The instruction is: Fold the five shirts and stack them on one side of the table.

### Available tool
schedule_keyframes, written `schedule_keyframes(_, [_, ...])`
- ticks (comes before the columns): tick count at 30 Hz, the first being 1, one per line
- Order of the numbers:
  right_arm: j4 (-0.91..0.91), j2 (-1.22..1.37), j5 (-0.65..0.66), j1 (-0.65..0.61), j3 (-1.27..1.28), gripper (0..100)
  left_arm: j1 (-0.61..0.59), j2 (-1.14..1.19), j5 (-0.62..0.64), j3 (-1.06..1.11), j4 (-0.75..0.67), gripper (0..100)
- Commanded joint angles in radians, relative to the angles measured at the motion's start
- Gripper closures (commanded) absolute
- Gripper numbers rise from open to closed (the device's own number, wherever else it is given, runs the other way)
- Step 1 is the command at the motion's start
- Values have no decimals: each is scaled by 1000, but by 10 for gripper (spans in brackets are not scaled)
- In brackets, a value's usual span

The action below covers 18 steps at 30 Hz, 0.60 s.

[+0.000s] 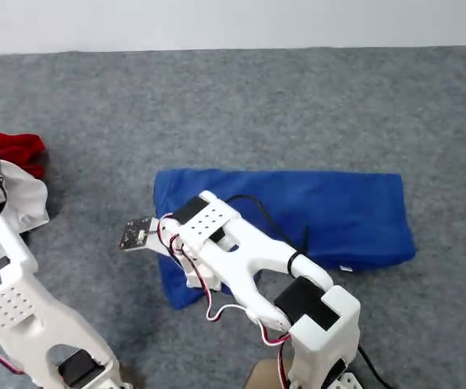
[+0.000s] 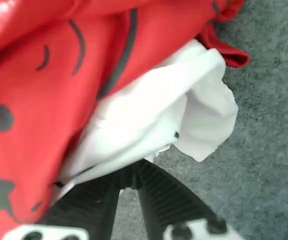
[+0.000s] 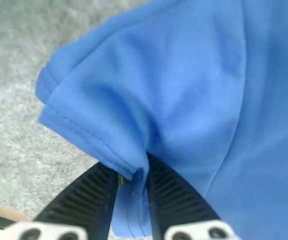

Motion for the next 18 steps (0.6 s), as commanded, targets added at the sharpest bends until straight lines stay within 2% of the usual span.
schedule_keyframes(1, [8, -85, 5, 54, -87, 988, 2, -5, -8, -2, 5, 994])
schedule_keyframes(8, [16, -7, 3, 154, -272, 988, 3, -5, -8, -2, 0, 994])
schedule_keyframes(18, [18, 145, 3, 219, -456, 988, 3, -5, -8, -1, -11, 994])
